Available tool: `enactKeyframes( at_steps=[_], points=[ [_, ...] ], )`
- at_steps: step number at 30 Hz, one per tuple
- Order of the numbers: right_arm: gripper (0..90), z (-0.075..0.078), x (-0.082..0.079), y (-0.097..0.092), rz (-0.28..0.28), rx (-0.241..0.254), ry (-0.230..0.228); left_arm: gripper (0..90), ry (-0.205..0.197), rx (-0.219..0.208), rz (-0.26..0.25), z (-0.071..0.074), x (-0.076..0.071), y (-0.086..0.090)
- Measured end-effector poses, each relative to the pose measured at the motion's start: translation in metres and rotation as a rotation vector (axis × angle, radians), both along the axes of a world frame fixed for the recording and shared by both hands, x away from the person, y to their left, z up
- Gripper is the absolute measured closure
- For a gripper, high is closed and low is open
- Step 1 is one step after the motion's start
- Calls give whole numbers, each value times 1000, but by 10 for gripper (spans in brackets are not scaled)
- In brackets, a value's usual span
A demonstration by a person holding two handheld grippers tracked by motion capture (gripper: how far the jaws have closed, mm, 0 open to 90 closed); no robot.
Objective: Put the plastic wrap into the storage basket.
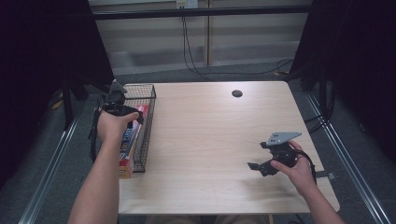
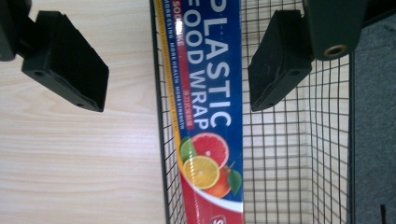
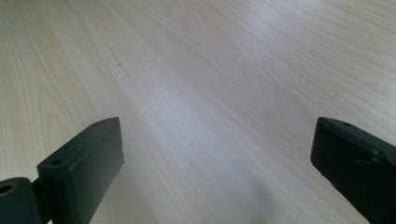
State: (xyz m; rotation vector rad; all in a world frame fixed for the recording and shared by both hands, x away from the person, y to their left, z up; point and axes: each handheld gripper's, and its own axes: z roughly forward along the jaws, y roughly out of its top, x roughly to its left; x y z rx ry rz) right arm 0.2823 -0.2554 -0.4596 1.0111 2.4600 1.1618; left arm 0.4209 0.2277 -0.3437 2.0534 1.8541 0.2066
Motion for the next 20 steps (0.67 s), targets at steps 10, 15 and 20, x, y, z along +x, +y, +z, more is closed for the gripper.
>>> enactKeyframes(
  at_steps=[10,15,20],
  points=[
    [21,0,-1,1,0,5,1,185,-55,-31,-73,15,-3,-13],
    [21,0,0,1,6,1,-2,177,-83,-52,-119,19,-6,-22],
    [21,-1,0,1,8,-2,3,173,-99,-50,-156,22,-7,-31]
  ],
)
